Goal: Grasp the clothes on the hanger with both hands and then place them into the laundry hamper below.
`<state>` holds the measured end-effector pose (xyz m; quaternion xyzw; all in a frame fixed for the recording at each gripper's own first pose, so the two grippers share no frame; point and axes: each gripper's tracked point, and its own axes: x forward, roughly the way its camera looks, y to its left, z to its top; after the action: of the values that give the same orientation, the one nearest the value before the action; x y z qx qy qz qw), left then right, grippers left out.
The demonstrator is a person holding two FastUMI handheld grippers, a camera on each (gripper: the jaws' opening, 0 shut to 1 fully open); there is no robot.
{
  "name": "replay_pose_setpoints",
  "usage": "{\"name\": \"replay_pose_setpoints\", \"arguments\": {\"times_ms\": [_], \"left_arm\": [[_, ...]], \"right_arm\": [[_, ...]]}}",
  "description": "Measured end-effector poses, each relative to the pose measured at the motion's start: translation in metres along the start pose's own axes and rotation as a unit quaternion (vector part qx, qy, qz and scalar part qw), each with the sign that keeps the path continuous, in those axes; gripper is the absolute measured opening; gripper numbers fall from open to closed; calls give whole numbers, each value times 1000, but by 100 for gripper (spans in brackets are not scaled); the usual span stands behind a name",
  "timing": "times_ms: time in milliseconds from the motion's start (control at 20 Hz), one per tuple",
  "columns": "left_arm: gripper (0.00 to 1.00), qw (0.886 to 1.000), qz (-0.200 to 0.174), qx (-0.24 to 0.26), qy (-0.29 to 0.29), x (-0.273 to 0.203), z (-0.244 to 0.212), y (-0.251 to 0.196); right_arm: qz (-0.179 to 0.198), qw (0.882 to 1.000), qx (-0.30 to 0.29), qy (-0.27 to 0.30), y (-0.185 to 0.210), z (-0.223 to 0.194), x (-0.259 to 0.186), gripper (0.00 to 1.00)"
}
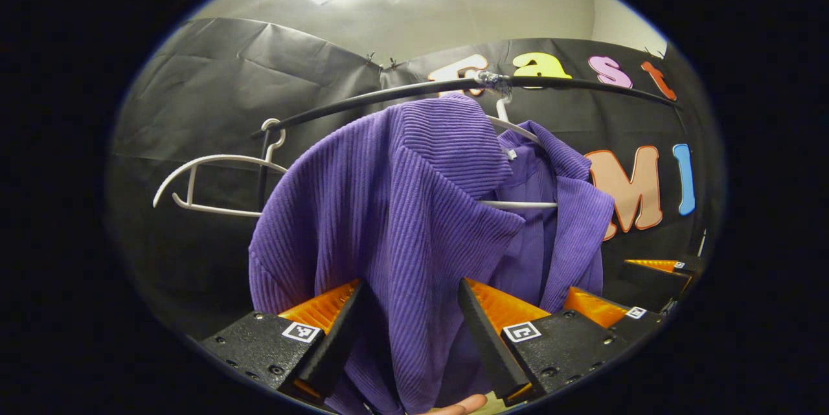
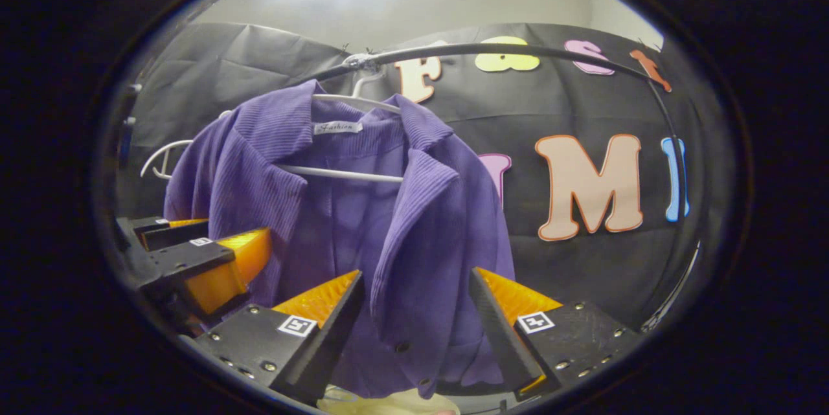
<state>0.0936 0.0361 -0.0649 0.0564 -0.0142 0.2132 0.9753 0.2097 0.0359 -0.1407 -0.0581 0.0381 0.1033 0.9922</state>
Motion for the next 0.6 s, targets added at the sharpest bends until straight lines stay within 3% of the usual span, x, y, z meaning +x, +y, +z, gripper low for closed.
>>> {"name": "replay_pose_setpoints", "arguments": {"times_ms": [150,300,500,600], "left_arm": [[84,1000,13,0,-5,4,-2,6],[72,1000,17,-12,2,5,-9,9],[65,1000,-7,-10,-8,8,-11,-1],[58,999,-18,-30,-9,10,-12,-3]], "right_arm": [[-8,1000,6,-2,3,3,32,96],[-47,999,10,-2,-14,2,54,96],[-26,999,38,-3,-8,4,71,97],[-15,999,39,-19,-9,14,73,84]]}}
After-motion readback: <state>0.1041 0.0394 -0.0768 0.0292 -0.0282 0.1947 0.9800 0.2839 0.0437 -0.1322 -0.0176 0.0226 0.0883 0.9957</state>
